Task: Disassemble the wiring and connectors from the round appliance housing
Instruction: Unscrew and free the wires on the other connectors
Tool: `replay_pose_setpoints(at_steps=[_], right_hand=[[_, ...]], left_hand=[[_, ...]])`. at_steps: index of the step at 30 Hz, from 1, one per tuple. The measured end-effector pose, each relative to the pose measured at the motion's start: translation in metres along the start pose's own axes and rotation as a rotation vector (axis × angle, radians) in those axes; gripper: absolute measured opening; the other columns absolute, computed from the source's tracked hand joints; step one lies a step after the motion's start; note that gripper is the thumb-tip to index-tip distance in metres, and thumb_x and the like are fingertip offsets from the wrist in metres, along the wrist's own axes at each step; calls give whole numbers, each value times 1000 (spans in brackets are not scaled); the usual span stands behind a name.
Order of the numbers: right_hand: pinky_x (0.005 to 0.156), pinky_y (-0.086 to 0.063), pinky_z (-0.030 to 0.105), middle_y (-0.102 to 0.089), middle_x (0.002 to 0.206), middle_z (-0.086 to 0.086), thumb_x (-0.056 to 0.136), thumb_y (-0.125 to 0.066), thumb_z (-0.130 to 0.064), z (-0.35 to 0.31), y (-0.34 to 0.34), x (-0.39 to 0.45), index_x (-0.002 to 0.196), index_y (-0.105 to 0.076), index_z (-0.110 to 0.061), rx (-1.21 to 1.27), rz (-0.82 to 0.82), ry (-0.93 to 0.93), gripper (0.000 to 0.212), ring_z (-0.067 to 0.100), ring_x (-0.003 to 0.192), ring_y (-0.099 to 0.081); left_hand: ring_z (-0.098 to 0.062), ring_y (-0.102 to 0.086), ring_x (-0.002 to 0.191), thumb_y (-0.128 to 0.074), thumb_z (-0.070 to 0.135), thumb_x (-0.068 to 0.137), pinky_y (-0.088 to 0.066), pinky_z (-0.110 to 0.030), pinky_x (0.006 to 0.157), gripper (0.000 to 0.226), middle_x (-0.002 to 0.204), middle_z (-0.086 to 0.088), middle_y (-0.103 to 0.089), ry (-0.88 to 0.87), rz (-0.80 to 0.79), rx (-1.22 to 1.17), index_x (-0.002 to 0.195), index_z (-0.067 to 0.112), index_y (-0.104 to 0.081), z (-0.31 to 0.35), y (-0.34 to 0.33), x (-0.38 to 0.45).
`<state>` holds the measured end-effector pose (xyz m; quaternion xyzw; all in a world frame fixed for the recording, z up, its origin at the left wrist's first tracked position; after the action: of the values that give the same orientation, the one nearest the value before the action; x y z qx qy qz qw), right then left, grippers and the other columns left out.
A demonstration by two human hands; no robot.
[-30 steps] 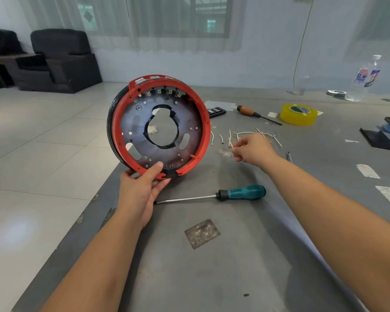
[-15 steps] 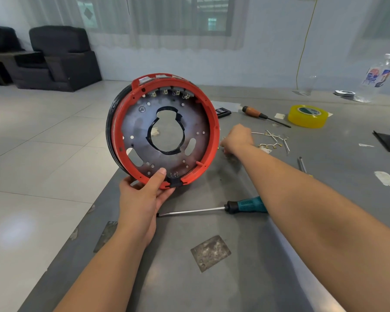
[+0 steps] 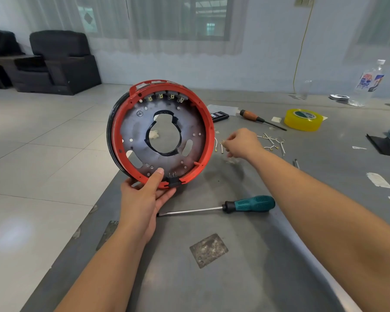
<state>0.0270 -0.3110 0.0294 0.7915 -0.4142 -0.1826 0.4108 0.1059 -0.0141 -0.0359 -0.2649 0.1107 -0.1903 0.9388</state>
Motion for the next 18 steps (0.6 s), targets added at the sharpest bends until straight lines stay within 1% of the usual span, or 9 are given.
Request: replay_pose_setpoints(at_steps=[2,4,6,7,9,10,12,14,18], right_hand=[[89,-58,41,-77,84,6,95,-62,-30,-1,8,-27,93,-74,-16,-38,-50,111,19,24,90,-72],[84,-55,34,-74,89,-1,97,-62,-38,-1,13,-65,99,-74,-20,-96,-75,259,22,20,90,-69],[76,-50,26,-70,87,-10,97,-60,-49,4,14,-107,101,-74,-27,-119,-148,376,26,11,86,-65],[78,-50,25,-70,91,-11,95,-59,-55,8,11,-127,104,-73,-30,-148,-210,428,30,10,88,-64],[90,-49,28,-66,109,-8,93,-57,-63,17,3,-160,118,-68,-33,-265,-317,537,41,9,101,-60],[97,-47,30,-62,118,-8,93,-55,-64,21,-1,-172,126,-63,-35,-335,-329,588,45,9,108,-57],[102,-44,35,-56,129,-8,98,-52,-56,26,-4,-184,137,-55,-34,-435,-266,663,44,13,118,-53],[102,-44,37,-56,132,-6,103,-50,-43,27,-3,-188,141,-52,-32,-463,-204,699,39,17,121,-53],[96,-47,37,-57,129,-5,105,-46,-42,31,6,-184,141,-53,-31,-561,-138,682,38,20,120,-55]], left_hand=[[-35,-79,100,-79,13,95,-67,-40,77,53,126,-23,-68,10,-7,-10,136,8,-46,1,-1,-2],[-37,-78,102,-78,13,96,-66,-40,77,56,127,-25,-68,22,-7,-8,140,4,-46,3,-1,-2],[-40,-76,105,-76,13,97,-66,-40,79,55,129,-30,-68,32,-18,11,142,-2,-49,4,-2,-2],[-41,-76,104,-75,13,98,-66,-41,80,54,130,-32,-67,33,-26,13,142,-3,-49,5,-2,-2],[-43,-77,101,-74,11,98,-66,-45,84,55,130,-31,-67,36,-34,4,144,-3,-47,7,-2,-4],[-44,-77,100,-74,10,98,-66,-46,84,57,130,-30,-68,35,-33,-3,146,-1,-45,7,-2,-4],[-44,-77,102,-76,11,97,-66,-48,85,61,134,-24,-67,29,-24,-17,147,5,-42,9,-1,-6],[-41,-76,106,-78,12,96,-65,-49,87,62,138,-19,-65,26,-9,-41,146,7,-43,11,0,-7],[-37,-78,101,-79,19,96,-66,-46,83,50,134,-20,-68,46,14,-82,136,8,-52,10,3,-8]])
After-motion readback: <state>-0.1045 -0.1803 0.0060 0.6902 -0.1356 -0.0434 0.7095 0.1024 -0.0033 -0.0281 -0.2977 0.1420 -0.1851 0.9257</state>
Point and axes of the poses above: each hand's wrist, its own x-axis towards the middle knuckle, its own y-axis out of the back of the hand, z = x × y, the point moved 6 cm from there along x, towards the middle knuckle
